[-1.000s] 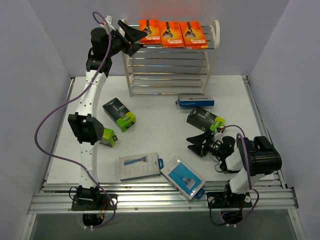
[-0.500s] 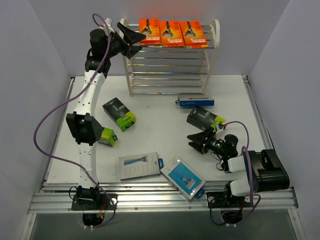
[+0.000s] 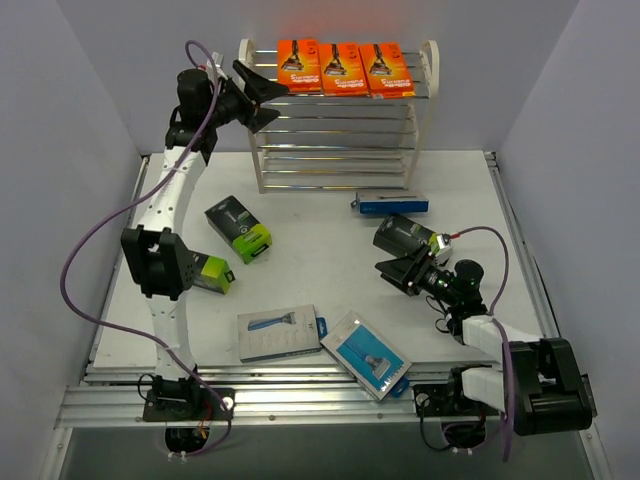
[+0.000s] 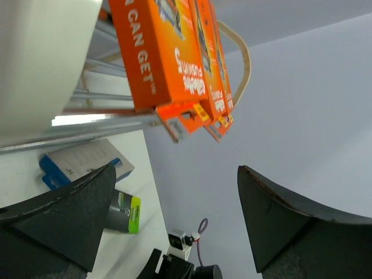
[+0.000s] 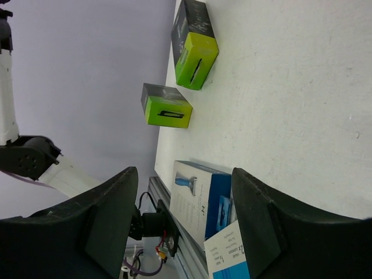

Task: Place and organize the shaving razors onto the shelf
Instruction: Place the shaving razor onto shelf, then grab a shaving razor with the right arm

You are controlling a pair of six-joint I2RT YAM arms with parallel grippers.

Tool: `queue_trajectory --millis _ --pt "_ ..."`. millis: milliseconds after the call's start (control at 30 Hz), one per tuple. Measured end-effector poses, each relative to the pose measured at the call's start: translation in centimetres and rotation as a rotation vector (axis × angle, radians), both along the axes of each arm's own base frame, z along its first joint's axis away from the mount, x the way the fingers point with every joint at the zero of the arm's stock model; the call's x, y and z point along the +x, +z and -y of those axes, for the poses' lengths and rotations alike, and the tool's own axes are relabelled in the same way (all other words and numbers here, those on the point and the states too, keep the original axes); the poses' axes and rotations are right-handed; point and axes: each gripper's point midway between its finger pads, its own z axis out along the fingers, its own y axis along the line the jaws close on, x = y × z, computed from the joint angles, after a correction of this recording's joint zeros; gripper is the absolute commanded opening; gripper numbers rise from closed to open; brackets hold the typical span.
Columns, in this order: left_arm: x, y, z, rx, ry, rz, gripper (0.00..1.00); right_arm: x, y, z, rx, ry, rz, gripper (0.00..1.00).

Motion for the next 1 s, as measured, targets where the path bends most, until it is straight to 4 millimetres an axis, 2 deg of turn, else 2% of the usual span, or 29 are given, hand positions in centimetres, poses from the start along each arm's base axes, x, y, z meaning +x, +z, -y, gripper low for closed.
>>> queue_trajectory --millis 67,233,367,533,633,767,900,1000 --pt "-1.1 -0.2 -0.4 0.008 -0.001 -0.018 0.94 0.0 -0.2 0.0 -0.011 0.001 -0.008 0.61" --pt "-4.8 0.9 -2.9 0.021 0.022 -0.010 0.94 0.3 0.6 0.2 -0.047 -0.001 0.006 0.62" --pt "-9.0 1.3 -6.2 0.057 0.065 0.026 0.94 1.0 2.2 0.5 -0.110 -0.009 0.056 0.63" --pt "-13.3 0.4 -10.3 0.167 0.133 0.073 0.94 1.7 3.4 1.0 -0.170 -0.034 0.085 0.64" --pt "-15.5 -0.7 -12.1 0.247 0.180 0.083 0.94 2.2 3.3 1.4 -0.201 -0.061 0.062 0.64" --pt "-18.8 -2.7 -13.0 0.340 0.226 0.101 0.94 3.1 3.7 2.2 -0.245 -0.109 0.035 0.64" --pt "-21.2 -4.9 -13.2 0.405 0.259 0.112 0.94 4.3 5.5 2.8 -0.291 -0.145 0.046 0.65" --pt "-21.8 -7.5 -13.3 0.438 0.262 0.092 0.94 5.2 7.6 3.0 -0.343 -0.166 0.076 0.65"
